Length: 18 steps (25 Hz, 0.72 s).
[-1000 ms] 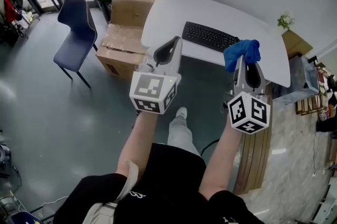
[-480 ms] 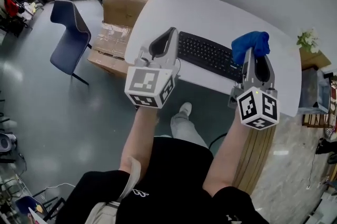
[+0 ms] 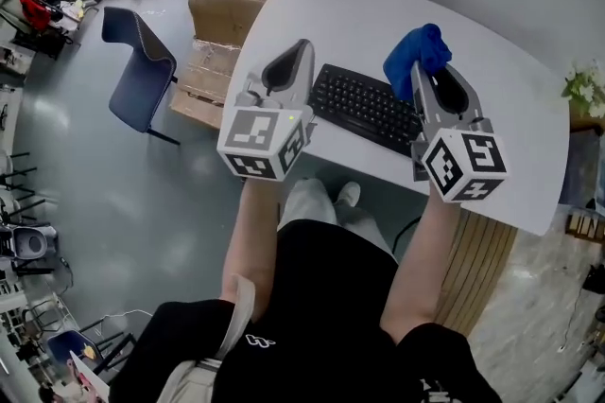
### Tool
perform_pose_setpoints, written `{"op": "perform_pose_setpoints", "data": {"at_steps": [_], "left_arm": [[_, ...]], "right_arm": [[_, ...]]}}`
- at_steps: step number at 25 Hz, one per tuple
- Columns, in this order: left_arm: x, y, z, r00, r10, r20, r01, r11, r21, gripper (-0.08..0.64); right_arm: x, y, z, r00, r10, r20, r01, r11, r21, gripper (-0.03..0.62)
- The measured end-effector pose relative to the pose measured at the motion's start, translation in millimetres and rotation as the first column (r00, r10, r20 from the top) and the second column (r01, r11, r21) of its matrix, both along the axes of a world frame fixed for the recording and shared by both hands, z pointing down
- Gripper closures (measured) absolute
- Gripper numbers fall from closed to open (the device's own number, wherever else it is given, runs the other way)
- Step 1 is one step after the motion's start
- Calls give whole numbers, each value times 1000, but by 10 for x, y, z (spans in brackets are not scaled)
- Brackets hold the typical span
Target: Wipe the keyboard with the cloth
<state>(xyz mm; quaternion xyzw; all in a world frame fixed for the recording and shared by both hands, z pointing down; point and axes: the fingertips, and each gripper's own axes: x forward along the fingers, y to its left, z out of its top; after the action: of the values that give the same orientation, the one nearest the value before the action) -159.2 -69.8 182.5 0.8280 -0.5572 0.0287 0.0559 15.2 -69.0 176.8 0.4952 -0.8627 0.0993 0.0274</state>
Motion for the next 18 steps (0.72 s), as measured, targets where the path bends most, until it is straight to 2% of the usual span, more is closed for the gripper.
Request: {"op": "perform_pose_setpoints", "data": {"at_steps": [5,13,18], "left_arm": [[51,-118,251,999,24,26,-22,998,-64,561],[54,-402,784,995,81,57,-69,980,-188,561],[47,-599,1146,987,145,73,-121,957,-263,561]], "right_arm": [[-184,-104,250,994,-112,-12,111,990,-82,502],[-481,-405,683,985,-174,6,172,966,-194,502],[-734,-684,985,977,-210,32,211,942,-260,502]]}}
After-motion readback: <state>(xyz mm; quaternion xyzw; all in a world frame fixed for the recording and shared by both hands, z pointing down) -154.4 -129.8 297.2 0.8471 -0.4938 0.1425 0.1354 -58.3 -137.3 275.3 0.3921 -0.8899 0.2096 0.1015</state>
